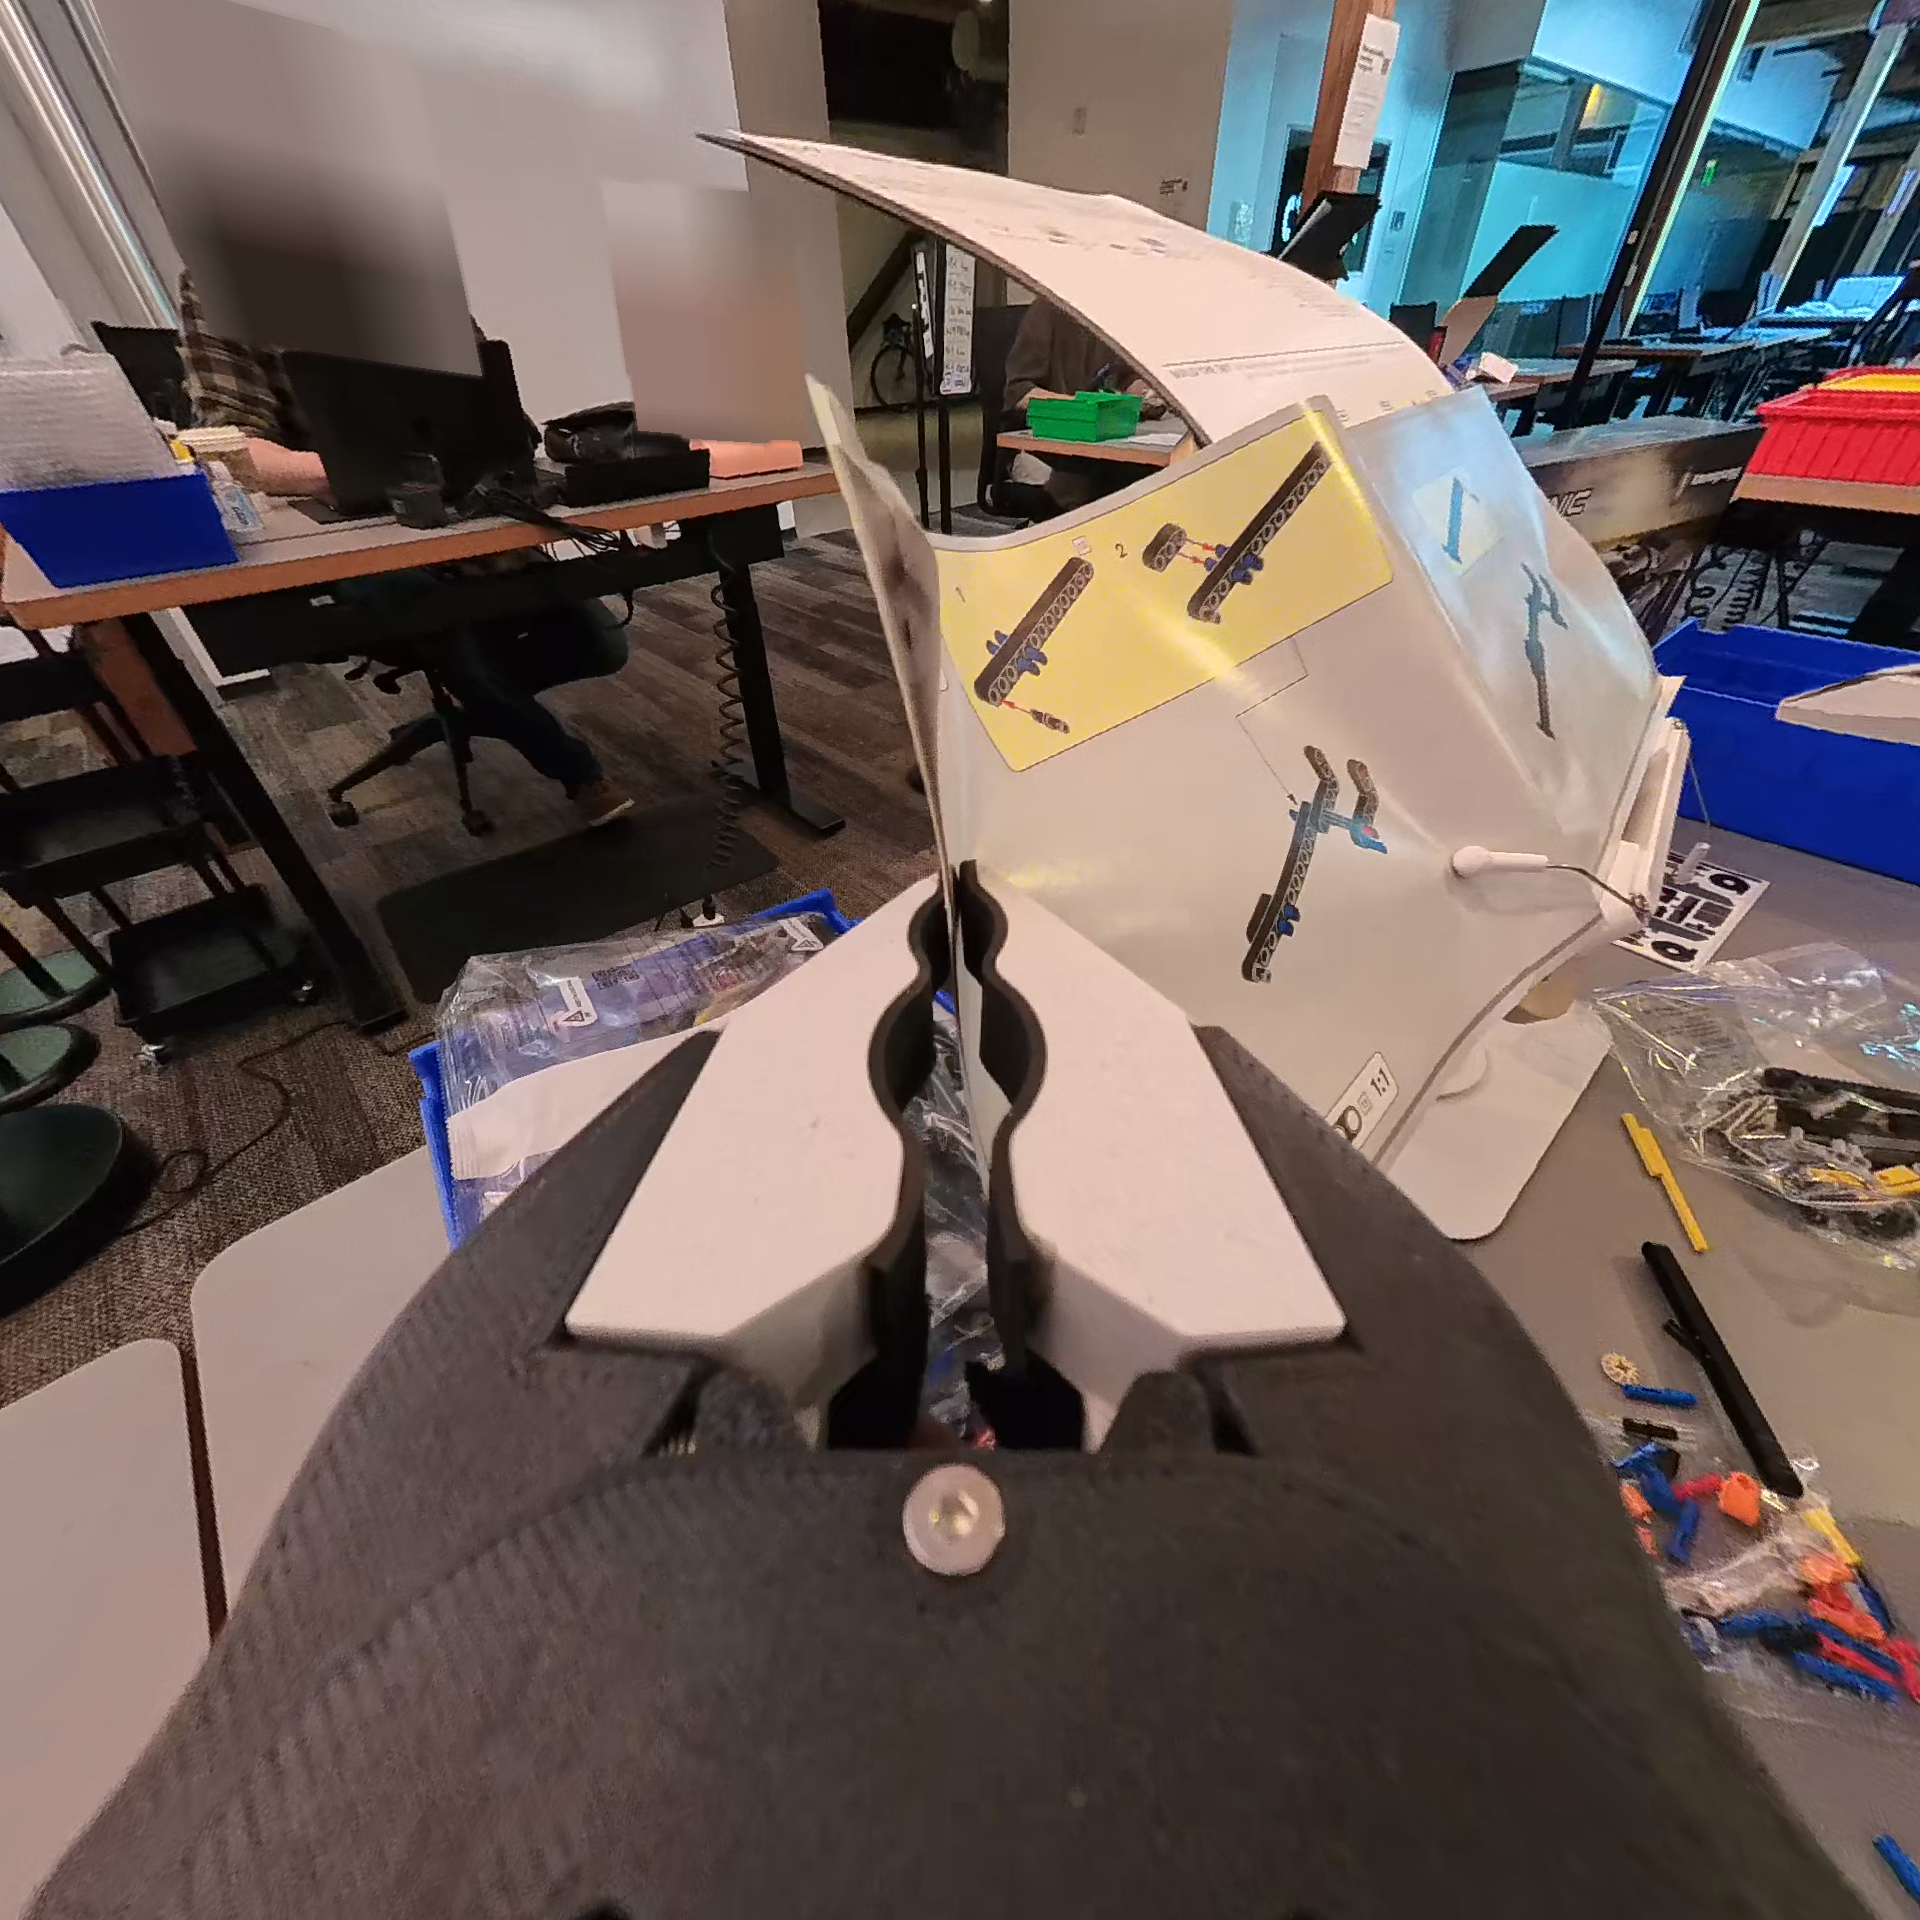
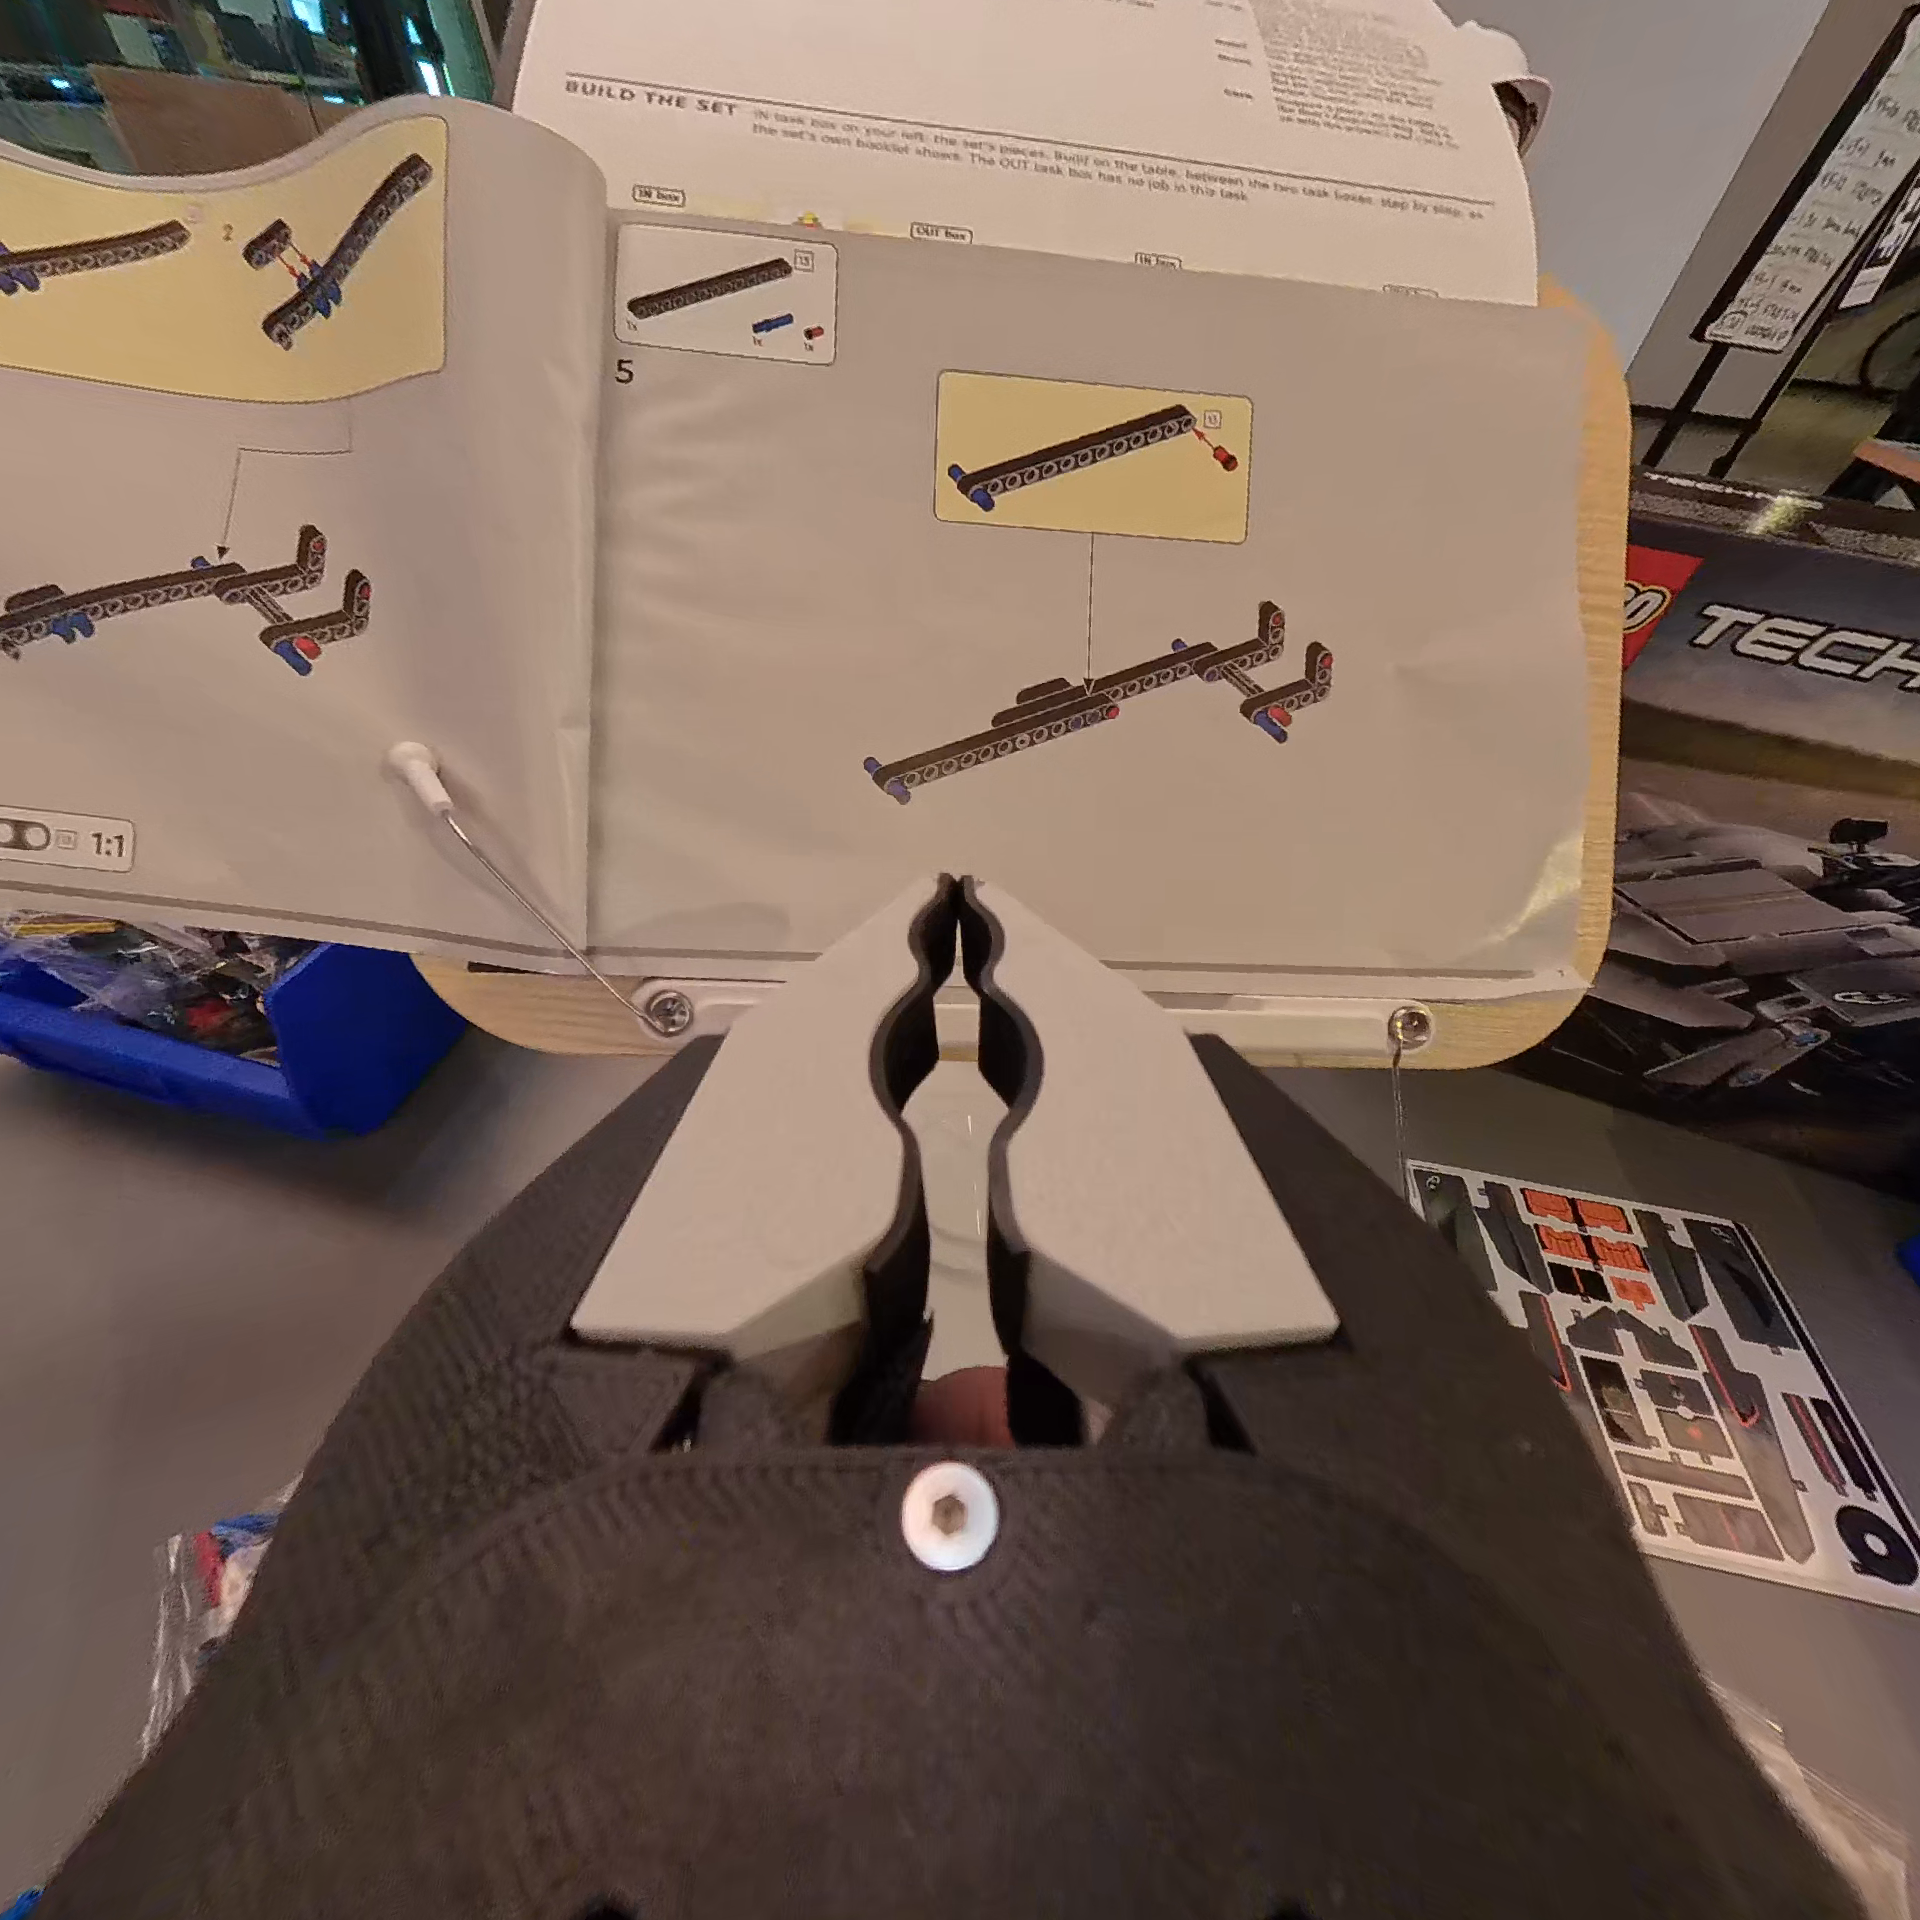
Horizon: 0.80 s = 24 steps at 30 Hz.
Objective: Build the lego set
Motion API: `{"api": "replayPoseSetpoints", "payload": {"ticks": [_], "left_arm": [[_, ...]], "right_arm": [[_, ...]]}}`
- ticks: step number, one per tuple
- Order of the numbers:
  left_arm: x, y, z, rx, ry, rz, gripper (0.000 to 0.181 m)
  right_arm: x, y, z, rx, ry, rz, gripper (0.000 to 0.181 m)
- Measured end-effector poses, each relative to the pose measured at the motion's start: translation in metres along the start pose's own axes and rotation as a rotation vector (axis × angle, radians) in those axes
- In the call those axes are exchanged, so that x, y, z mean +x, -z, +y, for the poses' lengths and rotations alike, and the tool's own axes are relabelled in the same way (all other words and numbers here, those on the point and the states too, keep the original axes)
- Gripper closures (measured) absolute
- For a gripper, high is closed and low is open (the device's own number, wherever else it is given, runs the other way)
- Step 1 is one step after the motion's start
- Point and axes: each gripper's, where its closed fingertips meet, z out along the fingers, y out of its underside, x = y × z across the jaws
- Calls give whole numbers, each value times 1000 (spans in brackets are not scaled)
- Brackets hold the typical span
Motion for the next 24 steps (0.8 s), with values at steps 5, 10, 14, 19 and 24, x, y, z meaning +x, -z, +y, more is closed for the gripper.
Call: {"api": "replayPoseSetpoints", "payload": {"ticks": [5,10,14,19,24], "left_arm": [[-4,-2,2,-21,3,-16,181],[-7,-8,0,-32,5,-29,181],[-9,-12,-1,-49,4,-36,181],[-9,-11,0,-43,15,-39,181],[-8,-6,6,-29,33,-41,181]], "right_arm": [[8,-1,0,3,-10,6,181],[14,-3,-3,12,-10,15,181],[18,-4,-4,17,-12,20,181],[26,-6,-2,10,-10,25,181],[28,-4,2,8,-10,25,181]]}}
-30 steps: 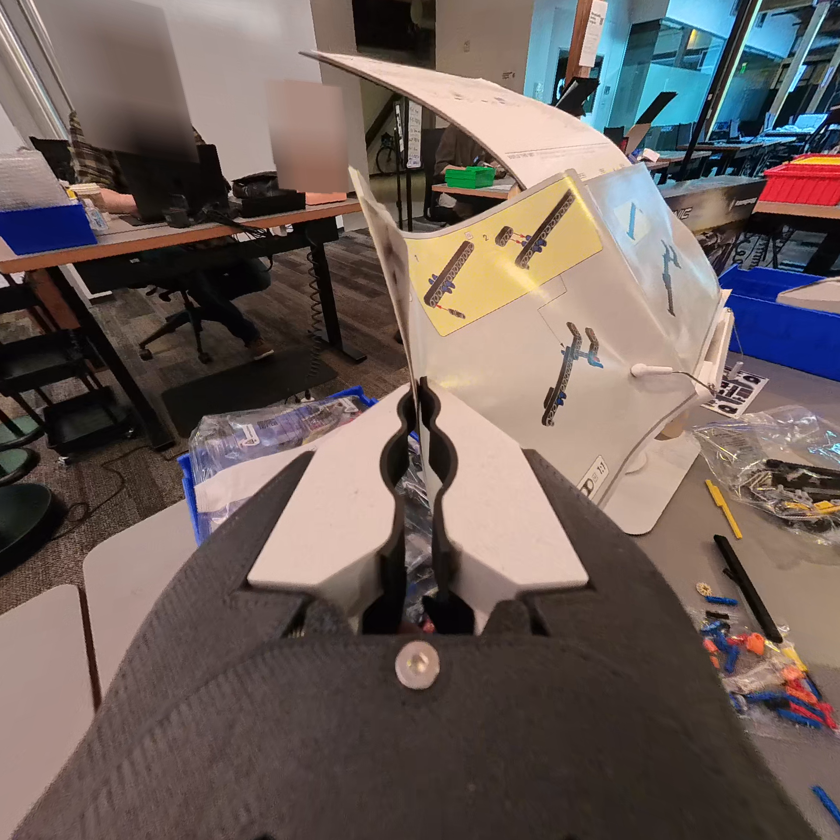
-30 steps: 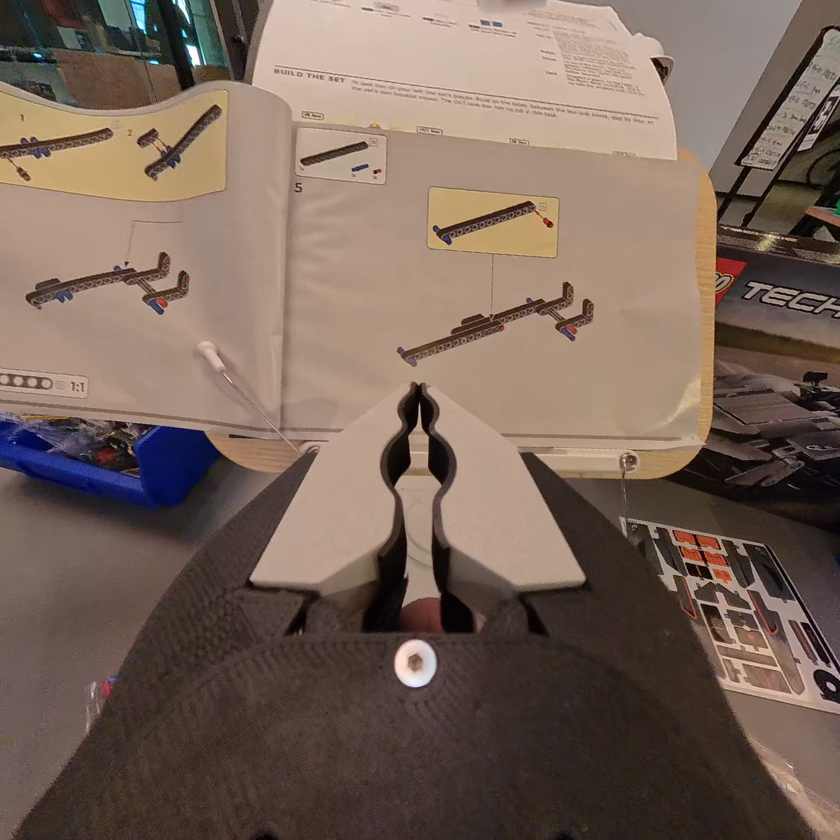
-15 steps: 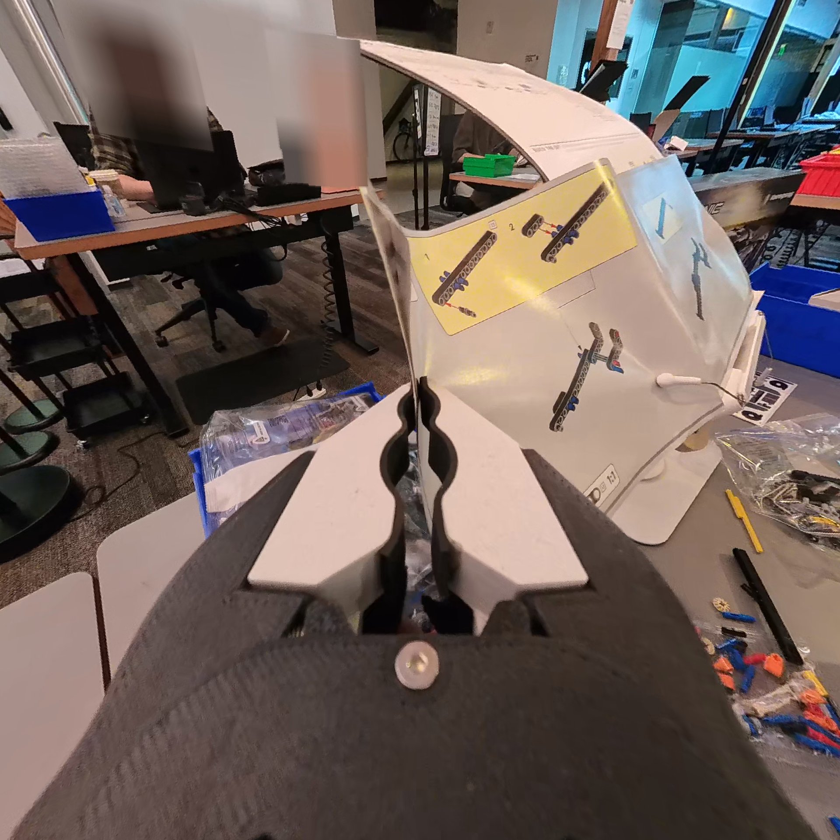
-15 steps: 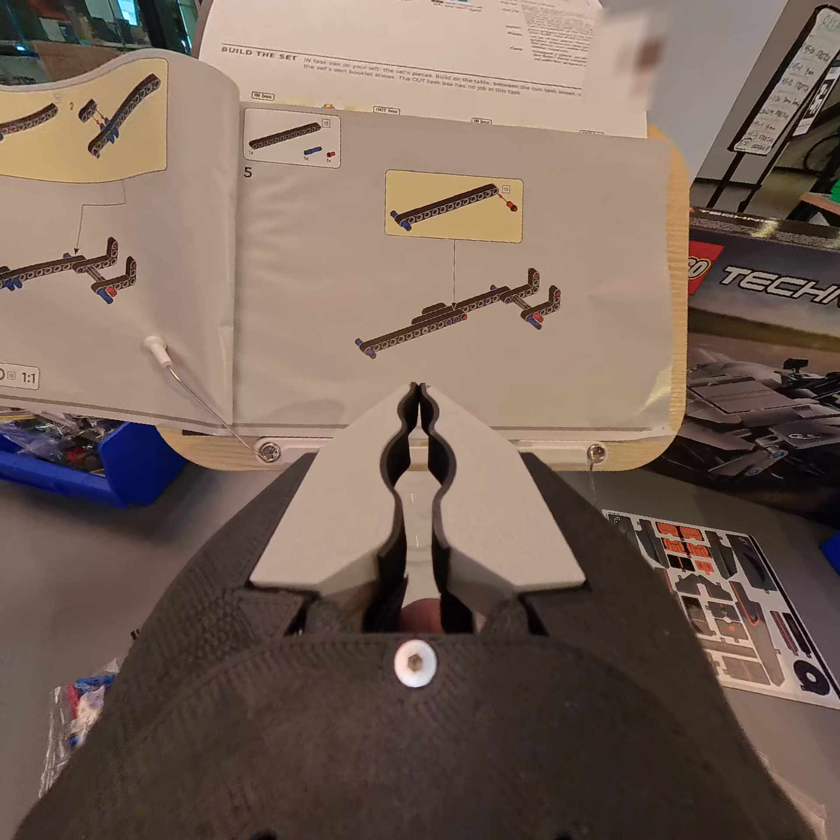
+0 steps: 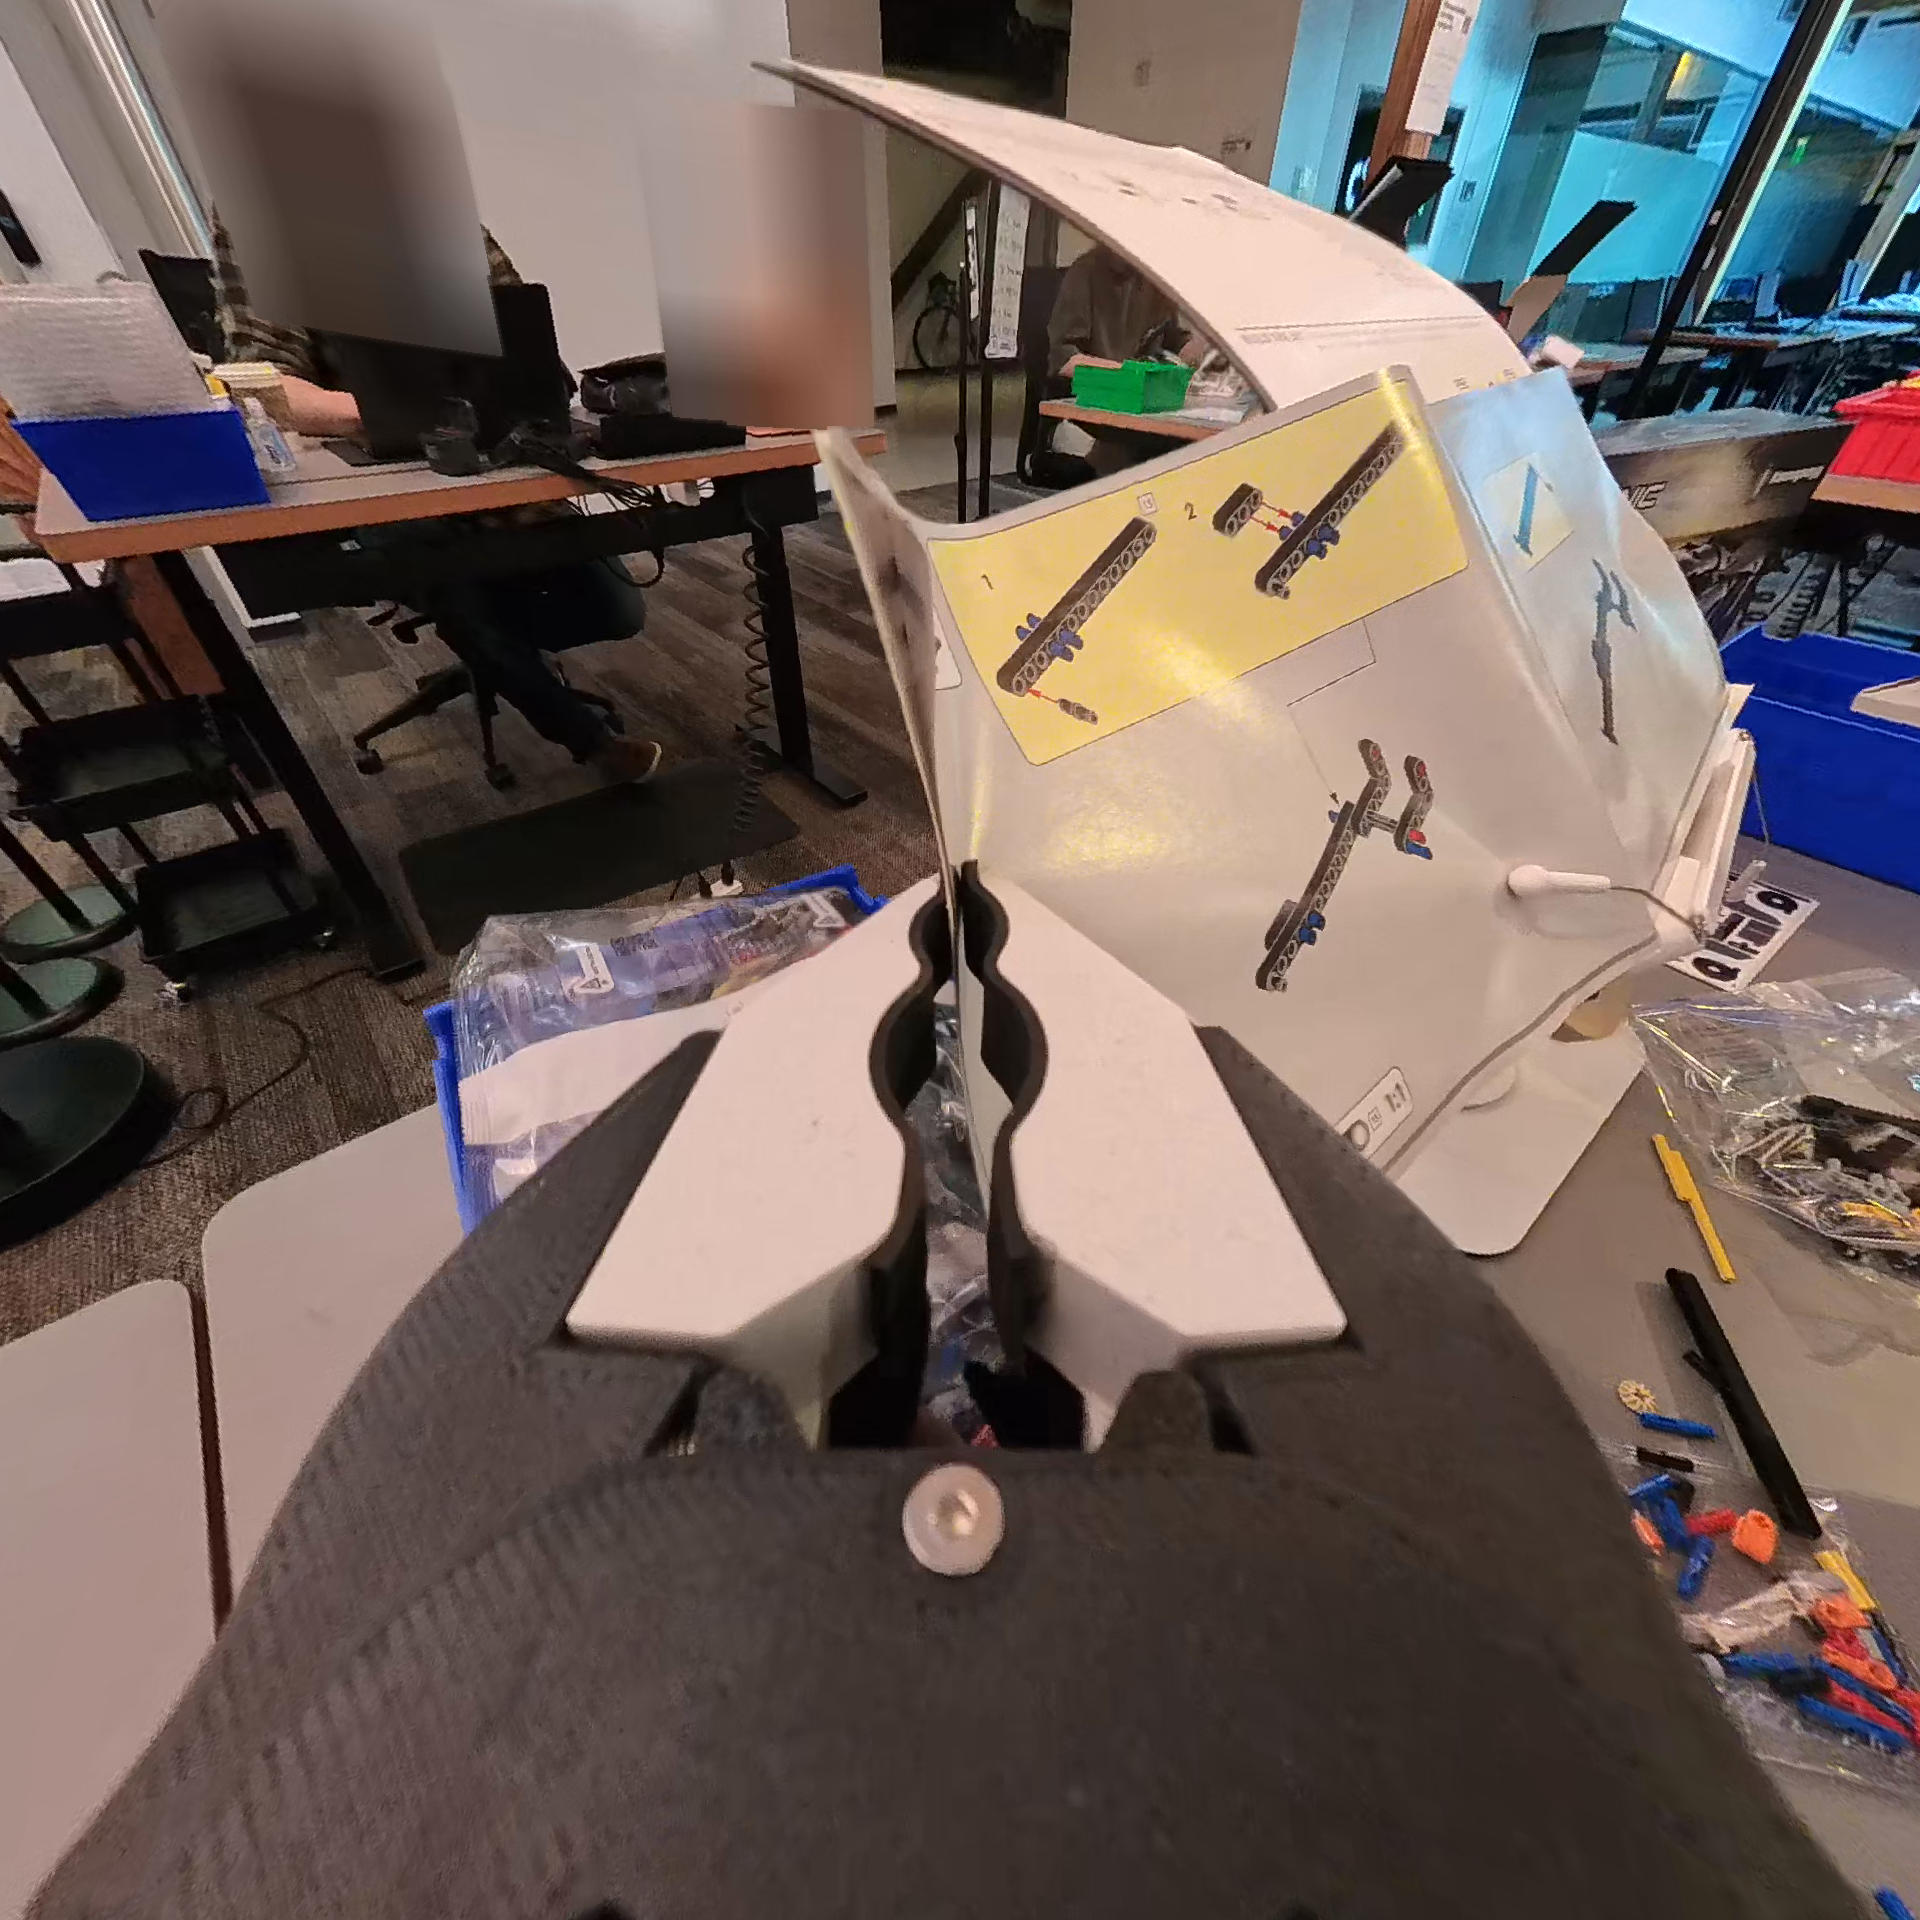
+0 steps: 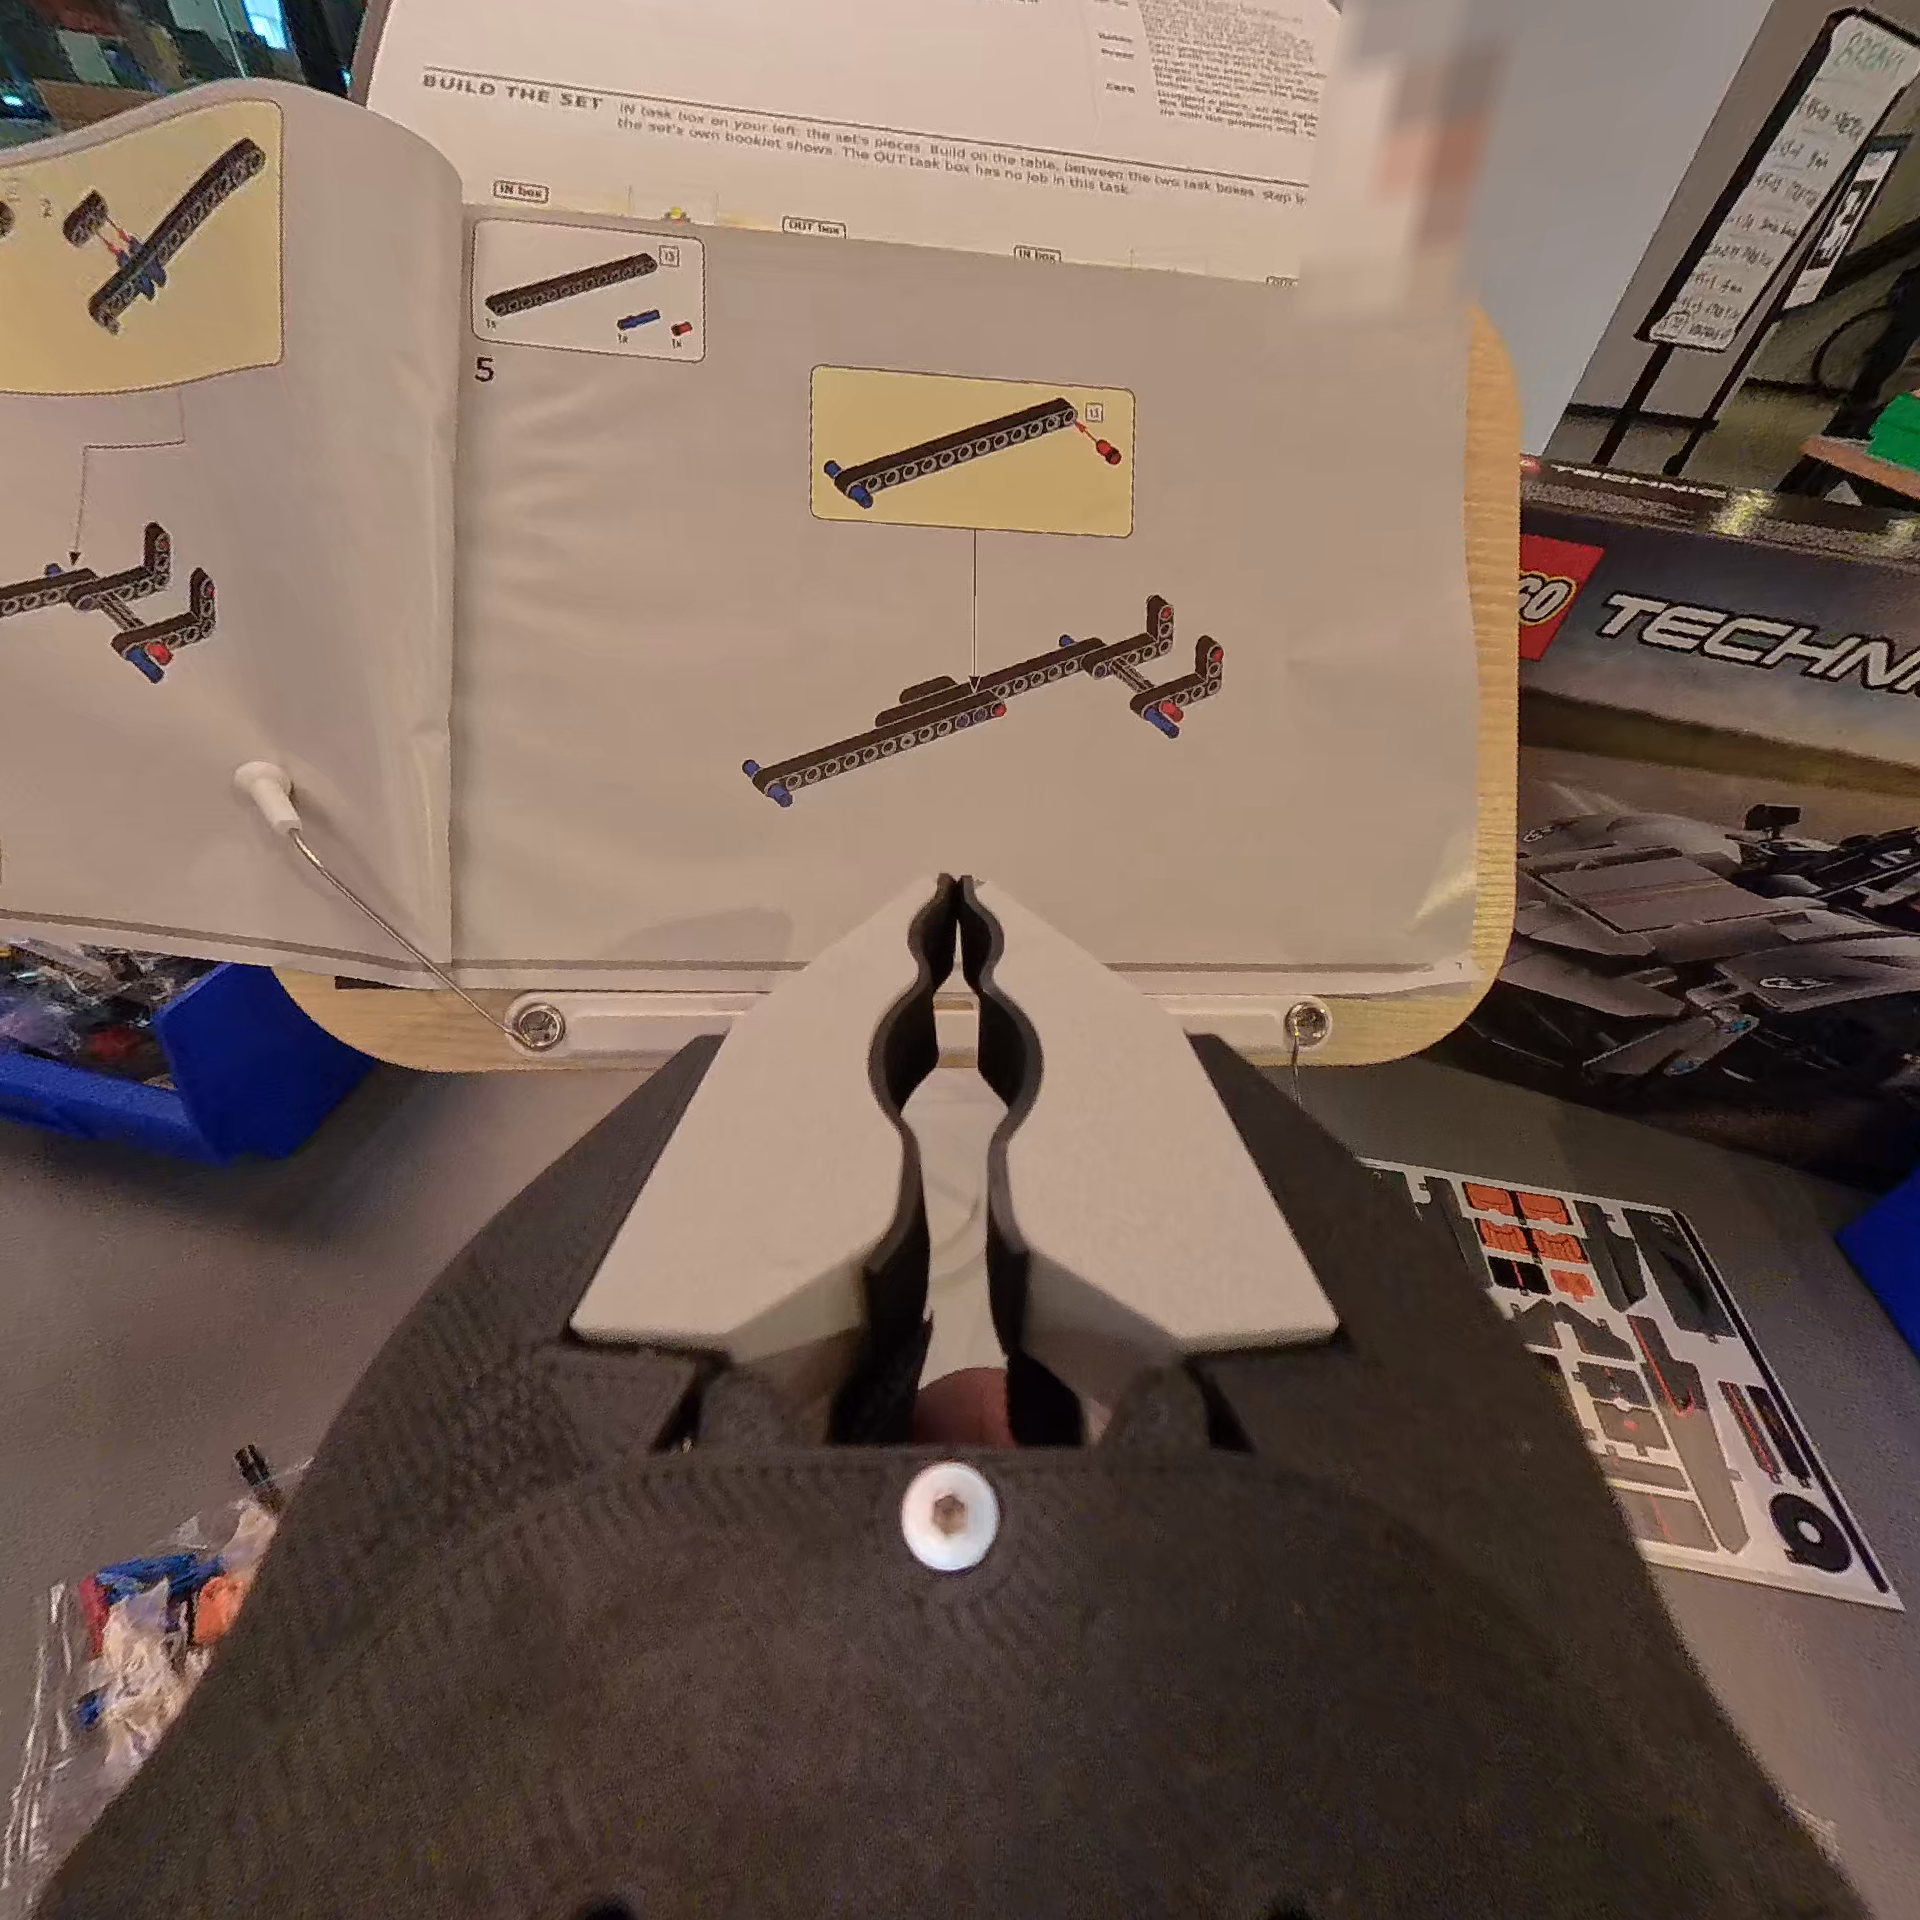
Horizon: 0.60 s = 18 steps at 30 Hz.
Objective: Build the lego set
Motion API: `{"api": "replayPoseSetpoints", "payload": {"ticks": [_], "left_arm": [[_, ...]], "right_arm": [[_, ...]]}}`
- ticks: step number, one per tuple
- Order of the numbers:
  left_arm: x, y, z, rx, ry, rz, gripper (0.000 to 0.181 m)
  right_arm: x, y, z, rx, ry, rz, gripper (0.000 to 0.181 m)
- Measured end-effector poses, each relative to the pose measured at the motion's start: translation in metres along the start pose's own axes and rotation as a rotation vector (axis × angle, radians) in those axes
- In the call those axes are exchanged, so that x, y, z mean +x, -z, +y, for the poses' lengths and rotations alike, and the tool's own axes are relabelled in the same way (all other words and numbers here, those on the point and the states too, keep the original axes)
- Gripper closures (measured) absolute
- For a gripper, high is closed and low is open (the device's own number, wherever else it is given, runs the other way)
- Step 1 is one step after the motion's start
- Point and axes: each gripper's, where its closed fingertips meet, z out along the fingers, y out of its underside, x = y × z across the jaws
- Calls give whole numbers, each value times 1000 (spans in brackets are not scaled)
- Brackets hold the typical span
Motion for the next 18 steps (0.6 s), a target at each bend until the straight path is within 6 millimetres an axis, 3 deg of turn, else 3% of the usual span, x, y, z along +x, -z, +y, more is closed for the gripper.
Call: {"api": "replayPoseSetpoints", "payload": {"ticks": [12,14,18], "left_arm": [[2,2,2,17,17,-5,178],[2,3,5,1,14,-10,174],[7,9,3,23,21,-3,164]], "right_arm": [[-1,2,5,1,-4,-15,181],[-6,3,5,5,3,-44,168],[-8,7,3,19,12,-53,161]]}}
